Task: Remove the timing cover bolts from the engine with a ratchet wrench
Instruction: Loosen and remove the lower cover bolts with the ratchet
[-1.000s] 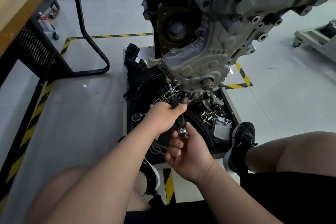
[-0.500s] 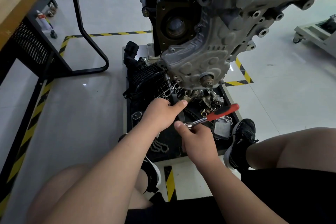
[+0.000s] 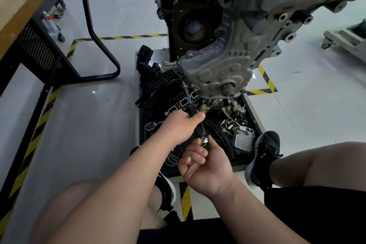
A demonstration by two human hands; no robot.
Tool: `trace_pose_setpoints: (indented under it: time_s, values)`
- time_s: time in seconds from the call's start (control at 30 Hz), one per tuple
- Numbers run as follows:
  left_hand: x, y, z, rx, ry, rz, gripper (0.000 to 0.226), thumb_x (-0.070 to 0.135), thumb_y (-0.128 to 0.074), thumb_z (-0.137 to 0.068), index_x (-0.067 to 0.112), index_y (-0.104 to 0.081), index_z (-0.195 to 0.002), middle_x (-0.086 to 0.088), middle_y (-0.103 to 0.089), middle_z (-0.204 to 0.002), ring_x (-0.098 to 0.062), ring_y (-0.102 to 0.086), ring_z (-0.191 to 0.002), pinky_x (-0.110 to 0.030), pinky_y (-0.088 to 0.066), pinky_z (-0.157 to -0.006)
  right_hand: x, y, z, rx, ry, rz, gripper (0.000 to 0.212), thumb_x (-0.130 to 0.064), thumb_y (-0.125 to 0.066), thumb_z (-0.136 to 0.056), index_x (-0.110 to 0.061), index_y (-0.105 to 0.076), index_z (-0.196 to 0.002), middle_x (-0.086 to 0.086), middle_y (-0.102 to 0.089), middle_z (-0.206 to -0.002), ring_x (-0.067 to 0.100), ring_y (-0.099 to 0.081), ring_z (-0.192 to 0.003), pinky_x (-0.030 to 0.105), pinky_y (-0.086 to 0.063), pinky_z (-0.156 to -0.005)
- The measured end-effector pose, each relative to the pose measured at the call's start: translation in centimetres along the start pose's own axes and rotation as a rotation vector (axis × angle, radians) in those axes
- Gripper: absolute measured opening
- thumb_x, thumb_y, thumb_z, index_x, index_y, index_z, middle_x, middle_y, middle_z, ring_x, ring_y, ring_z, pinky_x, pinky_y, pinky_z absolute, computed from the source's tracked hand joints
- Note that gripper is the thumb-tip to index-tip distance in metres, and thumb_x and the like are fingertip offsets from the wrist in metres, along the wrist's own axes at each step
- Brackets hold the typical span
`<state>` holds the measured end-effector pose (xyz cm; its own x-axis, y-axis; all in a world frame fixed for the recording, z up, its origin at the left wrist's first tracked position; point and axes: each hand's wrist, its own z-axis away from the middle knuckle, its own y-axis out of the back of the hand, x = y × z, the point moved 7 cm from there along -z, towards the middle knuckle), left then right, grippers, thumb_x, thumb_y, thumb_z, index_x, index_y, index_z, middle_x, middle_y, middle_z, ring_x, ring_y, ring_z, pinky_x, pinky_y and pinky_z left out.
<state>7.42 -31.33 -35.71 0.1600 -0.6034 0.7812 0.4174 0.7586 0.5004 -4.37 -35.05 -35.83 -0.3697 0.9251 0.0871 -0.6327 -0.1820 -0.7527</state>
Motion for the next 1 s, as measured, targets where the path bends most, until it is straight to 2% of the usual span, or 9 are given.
trace_pose_setpoints:
  time_s: [0.2, 0.33, 0.4, 0.5, 0.57, 0.7, 0.8, 0.9, 1.0]
  values:
    - [0.3, 0.9, 0.5, 0.079, -0.031, -0.061, 0.051, 0.059, -0.060, -0.083, 0.020, -0.046, -0.055, 0.010, -0.043, -0.037, -0.003, -0.043, -0.037, -0.025, -0.029, -0.045, -0.6, 0.9, -0.2, 0.131, 0.146, 0.265, 0.056, -0.061, -0.045, -0.094, -0.014, -0.059, -0.066, -0.006, -0.033, -0.046, 0.011, -0.029, -0.033, 0.022, -0.040, -0.042]
    - [0.7, 1.4, 0.7, 0.128, -0.082, -0.124, 0.055, 0.061, -0.062, -0.082, 0.020, -0.039, -0.054, 0.009, -0.039, -0.046, -0.007, -0.037, -0.040, -0.026, -0.029, -0.045, -3.9, 1.4, 1.0, 0.370, 0.578, 1.021, 0.050, -0.052, -0.047, -0.095, -0.007, -0.059, -0.077, -0.005, -0.042, -0.048, 0.013, -0.038, -0.041, 0.025, -0.037, -0.045]
    - [0.8, 1.5, 0.7, 0.138, -0.089, -0.141, 0.056, 0.062, -0.061, -0.081, 0.018, -0.037, -0.054, 0.007, -0.039, -0.047, -0.008, -0.036, -0.039, -0.026, -0.030, -0.044, -5.8, 0.1, 2.2, 0.447, 0.805, 1.534, 0.050, -0.056, -0.051, -0.089, -0.012, -0.051, -0.067, -0.010, -0.044, -0.048, 0.009, -0.040, -0.044, 0.022, -0.033, -0.043]
    - [0.9, 1.5, 0.8, 0.148, -0.102, -0.157, 0.059, 0.061, -0.061, -0.081, 0.019, -0.032, -0.052, 0.010, -0.029, -0.039, -0.009, -0.031, -0.033, -0.026, -0.025, -0.043, -7.0, -1.6, 2.7, 0.554, 0.930, 2.138, 0.047, -0.065, -0.049, -0.086, -0.027, -0.036, -0.062, -0.008, -0.043, -0.051, 0.007, -0.041, -0.045, 0.024, -0.024, -0.044]
    - [0.9, 1.4, 0.8, 0.141, -0.102, -0.158, 0.060, 0.061, -0.061, -0.082, 0.019, -0.030, -0.052, 0.009, -0.025, -0.035, -0.009, -0.031, -0.031, -0.026, -0.023, -0.044, -7.4, -1.6, 2.4, 0.582, 0.975, 2.264, 0.048, -0.067, -0.046, -0.087, -0.027, -0.034, -0.062, -0.008, -0.044, -0.052, 0.006, -0.042, -0.046, 0.025, -0.024, -0.044]
    - [0.8, 1.4, 0.7, 0.133, -0.092, -0.139, 0.058, 0.062, -0.060, -0.082, 0.020, -0.034, -0.051, 0.010, -0.032, -0.035, -0.006, -0.034, -0.033, -0.026, -0.026, -0.045, -7.1, -0.2, 1.6, 0.371, 0.871, 1.836, 0.052, -0.054, -0.049, -0.093, -0.014, -0.042, -0.059, -0.009, -0.042, -0.043, 0.005, -0.038, -0.038, 0.021, -0.029, -0.046]
    - [0.5, 0.5, 0.5, 0.043, -0.057, -0.057, 0.056, 0.065, -0.056, -0.084, 0.021, -0.042, -0.052, 0.012, -0.039, -0.035, -0.005, -0.040, -0.036, -0.027, -0.033, -0.050, -5.6, 1.5, 0.5, 0.209, 0.571, 1.152, 0.049, -0.047, -0.044, -0.099, -0.008, -0.059, -0.075, 0.000, -0.045, -0.049, 0.015, -0.044, -0.043, 0.031, -0.040, -0.052]
    - [0.5, 0.0, 0.4, -0.006, -0.038, -0.037, 0.058, 0.066, -0.050, -0.086, 0.020, -0.044, -0.052, 0.014, -0.039, -0.032, -0.003, -0.041, -0.033, -0.029, -0.034, -0.053, -2.5, 1.8, -0.5, 0.029, 0.226, 0.508, 0.054, -0.055, -0.041, -0.096, -0.012, -0.061, -0.070, -0.001, -0.035, -0.049, 0.015, -0.033, -0.038, 0.028, -0.040, -0.049]
    - [0.4, 0.0, 0.3, -0.012, -0.034, -0.022, 0.058, 0.064, -0.050, -0.087, 0.020, -0.041, -0.051, 0.013, -0.037, -0.032, -0.002, -0.035, -0.027, -0.027, -0.032, -0.050, -0.6, 0.8, -0.5, -0.110, 0.052, 0.179, 0.052, -0.057, -0.043, -0.091, -0.014, -0.059, -0.066, -0.005, -0.034, -0.045, 0.013, -0.033, -0.034, 0.025, -0.043, -0.044]
